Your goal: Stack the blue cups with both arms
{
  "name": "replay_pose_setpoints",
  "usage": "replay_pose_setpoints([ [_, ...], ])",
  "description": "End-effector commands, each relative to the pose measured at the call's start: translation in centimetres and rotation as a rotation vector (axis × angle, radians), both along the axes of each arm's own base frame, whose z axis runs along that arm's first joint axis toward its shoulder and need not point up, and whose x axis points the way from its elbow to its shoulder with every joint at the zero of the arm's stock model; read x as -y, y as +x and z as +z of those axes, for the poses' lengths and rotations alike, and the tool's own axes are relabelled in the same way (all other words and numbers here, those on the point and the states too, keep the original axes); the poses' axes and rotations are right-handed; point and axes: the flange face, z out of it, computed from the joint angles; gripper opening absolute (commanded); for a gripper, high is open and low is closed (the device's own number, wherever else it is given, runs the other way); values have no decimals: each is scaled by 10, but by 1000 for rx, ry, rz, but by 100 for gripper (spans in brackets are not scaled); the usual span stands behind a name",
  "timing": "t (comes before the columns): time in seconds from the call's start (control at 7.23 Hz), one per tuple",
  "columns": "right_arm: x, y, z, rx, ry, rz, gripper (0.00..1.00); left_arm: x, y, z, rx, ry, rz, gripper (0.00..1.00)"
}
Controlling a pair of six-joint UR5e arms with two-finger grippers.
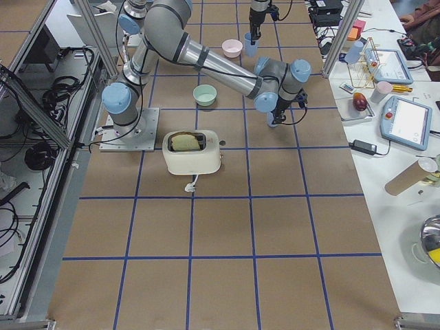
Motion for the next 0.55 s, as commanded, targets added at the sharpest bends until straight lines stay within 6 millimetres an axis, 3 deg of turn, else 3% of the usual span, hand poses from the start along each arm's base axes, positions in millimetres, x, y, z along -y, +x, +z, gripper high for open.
replay_pose_setpoints([
  [0.0, 0, -1, -6, 7, 9, 0, 0, -51, -42, -40, 14, 72, -22, 0],
  [0.28, 0, -2, 6, 9, 28, -13, 0, -47, -47, -59, -17, 25, -18, 0],
  [0.41, 1, -2, 37, 10, 33, -16, 0, -50, -48, -65, -11, 37, -20, 0],
])
